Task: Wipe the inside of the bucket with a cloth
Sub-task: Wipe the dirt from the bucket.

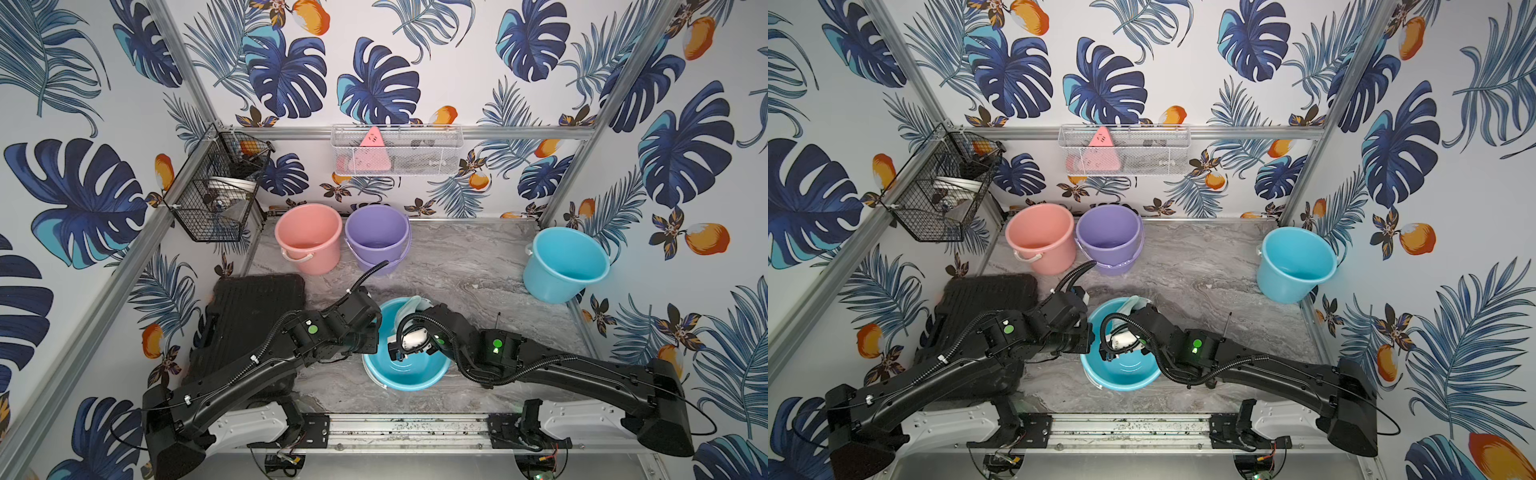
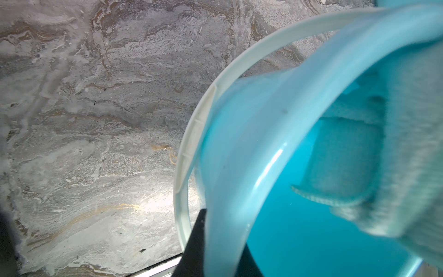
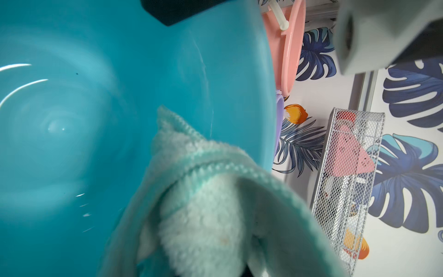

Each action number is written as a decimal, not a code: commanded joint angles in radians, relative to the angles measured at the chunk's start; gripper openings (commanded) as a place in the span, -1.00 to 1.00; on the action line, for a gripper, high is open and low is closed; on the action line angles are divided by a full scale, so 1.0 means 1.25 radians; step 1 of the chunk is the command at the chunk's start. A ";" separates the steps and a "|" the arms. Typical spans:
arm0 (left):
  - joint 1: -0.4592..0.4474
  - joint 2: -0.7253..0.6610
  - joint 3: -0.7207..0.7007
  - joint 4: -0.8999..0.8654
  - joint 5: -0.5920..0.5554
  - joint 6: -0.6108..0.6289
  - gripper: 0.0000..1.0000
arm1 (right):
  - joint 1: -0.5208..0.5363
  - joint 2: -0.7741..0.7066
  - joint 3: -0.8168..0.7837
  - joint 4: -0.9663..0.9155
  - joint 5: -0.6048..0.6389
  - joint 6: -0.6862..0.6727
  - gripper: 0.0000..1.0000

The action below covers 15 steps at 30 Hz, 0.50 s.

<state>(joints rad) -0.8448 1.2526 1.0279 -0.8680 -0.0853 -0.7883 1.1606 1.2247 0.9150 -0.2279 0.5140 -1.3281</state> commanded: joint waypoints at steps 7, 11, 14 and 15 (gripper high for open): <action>-0.002 -0.008 0.000 0.030 0.018 0.003 -1.00 | 0.002 0.088 -0.038 0.167 -0.004 -0.055 -1.00; -0.002 -0.007 -0.003 0.033 0.021 0.003 -1.00 | -0.001 0.138 -0.049 0.198 -0.024 -0.016 -1.00; -0.003 -0.008 -0.003 0.031 0.019 0.002 -1.00 | -0.006 0.179 -0.067 0.229 -0.034 0.012 -1.00; -0.003 -0.009 -0.003 0.030 0.018 0.002 -1.00 | -0.010 0.189 -0.071 0.233 -0.041 0.024 -1.00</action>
<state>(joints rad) -0.8467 1.2453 1.0256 -0.8680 -0.0742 -0.7876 1.1553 1.4364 0.8360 -0.0151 0.4881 -1.3437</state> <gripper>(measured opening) 0.145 0.113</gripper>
